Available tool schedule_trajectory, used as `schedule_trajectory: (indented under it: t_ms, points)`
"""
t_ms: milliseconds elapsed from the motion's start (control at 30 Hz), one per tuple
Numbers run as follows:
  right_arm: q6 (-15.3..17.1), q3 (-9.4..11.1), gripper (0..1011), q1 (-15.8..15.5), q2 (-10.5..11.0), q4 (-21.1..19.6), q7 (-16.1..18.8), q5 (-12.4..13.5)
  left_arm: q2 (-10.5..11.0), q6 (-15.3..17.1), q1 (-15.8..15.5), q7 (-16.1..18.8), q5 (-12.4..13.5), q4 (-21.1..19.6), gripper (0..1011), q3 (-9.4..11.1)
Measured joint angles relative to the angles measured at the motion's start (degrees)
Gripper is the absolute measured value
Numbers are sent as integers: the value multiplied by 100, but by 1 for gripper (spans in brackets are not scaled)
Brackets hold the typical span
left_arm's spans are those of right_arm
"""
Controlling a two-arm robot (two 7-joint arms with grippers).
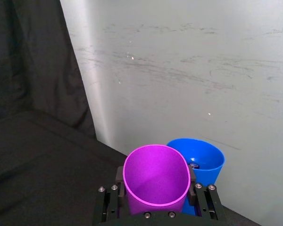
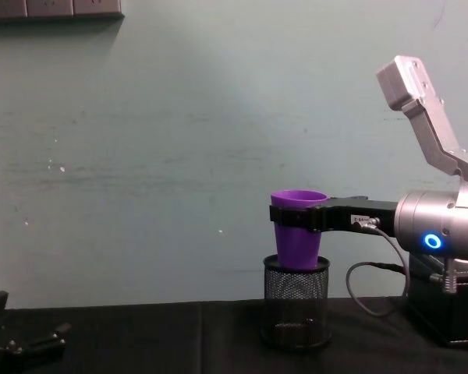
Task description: Pick up one cup with a gripper and tap it against the other cup.
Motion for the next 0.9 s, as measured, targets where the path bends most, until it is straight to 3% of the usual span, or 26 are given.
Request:
schedule_trajectory:
  t_ms: [900]
  points:
    - [0,0,721,0,0,0,-2,1,0,0,0,0,0,0,1000,0]
